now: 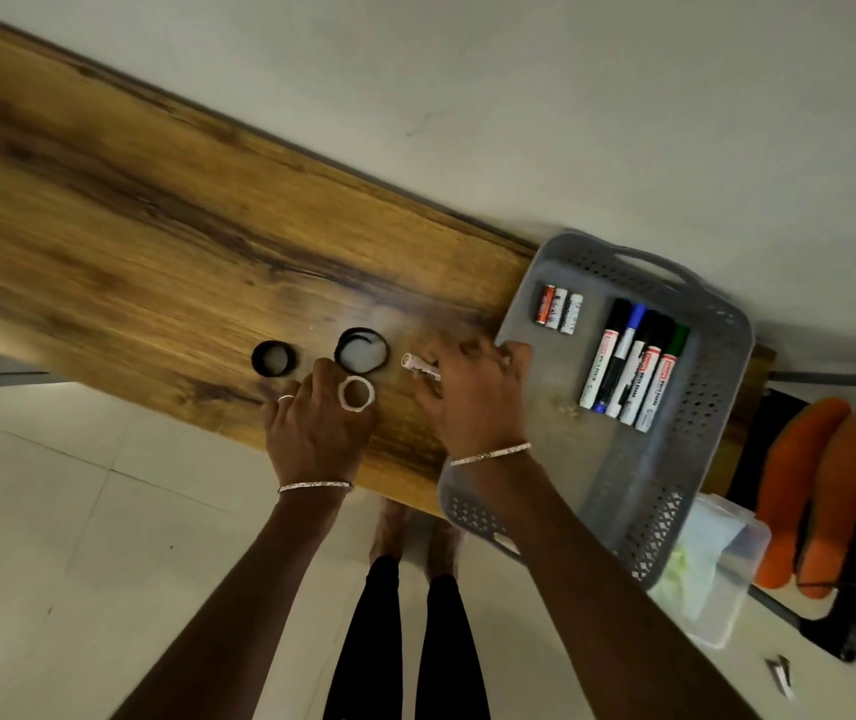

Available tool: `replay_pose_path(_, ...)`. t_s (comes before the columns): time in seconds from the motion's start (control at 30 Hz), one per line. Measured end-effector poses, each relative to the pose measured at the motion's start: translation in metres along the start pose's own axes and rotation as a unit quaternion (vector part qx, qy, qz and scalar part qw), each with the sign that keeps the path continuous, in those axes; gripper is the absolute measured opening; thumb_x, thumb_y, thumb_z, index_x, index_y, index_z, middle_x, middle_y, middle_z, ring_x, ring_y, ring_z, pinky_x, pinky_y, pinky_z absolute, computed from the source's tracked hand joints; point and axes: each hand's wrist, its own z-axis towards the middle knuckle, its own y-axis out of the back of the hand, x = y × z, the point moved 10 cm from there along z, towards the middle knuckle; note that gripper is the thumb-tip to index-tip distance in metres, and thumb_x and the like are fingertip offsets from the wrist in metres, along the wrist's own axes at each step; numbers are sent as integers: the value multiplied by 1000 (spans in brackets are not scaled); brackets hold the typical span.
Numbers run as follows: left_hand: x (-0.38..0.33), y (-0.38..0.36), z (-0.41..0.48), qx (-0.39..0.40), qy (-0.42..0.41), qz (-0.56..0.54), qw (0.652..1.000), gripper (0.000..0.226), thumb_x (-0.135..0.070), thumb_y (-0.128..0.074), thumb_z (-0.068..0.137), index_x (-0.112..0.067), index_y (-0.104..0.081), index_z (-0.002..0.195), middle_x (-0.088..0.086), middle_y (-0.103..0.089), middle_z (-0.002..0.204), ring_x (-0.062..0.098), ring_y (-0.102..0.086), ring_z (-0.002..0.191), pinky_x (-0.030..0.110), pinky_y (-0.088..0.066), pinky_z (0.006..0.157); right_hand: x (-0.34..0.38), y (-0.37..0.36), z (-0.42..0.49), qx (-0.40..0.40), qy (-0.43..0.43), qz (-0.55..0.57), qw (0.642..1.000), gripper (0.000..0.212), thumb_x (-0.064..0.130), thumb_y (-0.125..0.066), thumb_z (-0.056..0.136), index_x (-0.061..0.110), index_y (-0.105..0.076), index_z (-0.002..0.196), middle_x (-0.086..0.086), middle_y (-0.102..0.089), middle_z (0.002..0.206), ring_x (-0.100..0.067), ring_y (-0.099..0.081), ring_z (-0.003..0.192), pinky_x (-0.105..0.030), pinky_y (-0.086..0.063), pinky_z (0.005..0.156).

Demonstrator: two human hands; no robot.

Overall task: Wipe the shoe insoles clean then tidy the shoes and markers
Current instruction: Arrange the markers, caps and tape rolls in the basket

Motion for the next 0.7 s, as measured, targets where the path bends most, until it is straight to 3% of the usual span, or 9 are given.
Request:
replay_pose_path(0.1,-5,8,-6,-4,16,-31,999,45,-39,-76,76,-16,-54,107,9,-69,90,38,-65,79,41,-45,72,-40,22,-13,-39,-83,238,967,14,28,-68,86,18,-65,97,1,-71,83,-18,-67,76,-36,-50,73)
replay_pose_path(0.17,-19,19,-14,-23,2,-72,997,44,-28,-78,73,-15,-55,108,9,-67,95,37,-64,80,41,-47,70,-79,38,-24,-83,-153,304,937,18,23,-68,90,19,-64,107,4,-71,83,-10,-68,73,-30,-54,67)
replay_pose_path(0.23,-38,28,-22,-38,-25,-119,992,48,-22,-79,70,-15,-57,112,9,-65,103,35,-63,84,42,-49,73,-117,45,-36,-102,-229,304,919,26,20,-68,89,21,-60,114,5,-71,82,-6,-67,71,-22,-54,68)
replay_pose_path(0.33,-77,35,-26,-51,-78,-169,981,47,-30,-72,74,-14,-60,116,8,-63,109,31,-63,89,41,-50,76,-168,50,-49,-111,-317,303,892,18,15,-70,87,21,-66,103,4,-70,82,-9,-67,73,-15,-51,68)
replay_pose_path(0.5,-145,28,-16,-35,-177,-196,964,47,-34,-69,75,-14,-63,117,8,-63,106,29,-60,93,41,-50,74,-213,46,-30,-66,-339,272,898,12,14,-73,87,9,-74,98,-5,-74,93,-6,-63,76,-3,-44,71)
replay_pose_path(0.6,-177,13,-11,16,-218,-180,959,54,-35,-65,73,-13,-63,122,9,-63,108,30,-59,97,39,-50,78,-219,37,-8,-20,-316,244,917,8,16,-73,88,11,-75,93,-2,-74,88,-10,-66,80,-16,-50,77)
replay_pose_path(0.7,-205,-4,-10,78,-238,-156,955,56,-27,-70,72,-12,-61,126,12,-60,114,32,-61,97,38,-51,76,-222,17,12,49,-311,191,930,23,29,-75,86,7,-76,95,-13,-74,92,-24,-68,89,-23,-42,72)
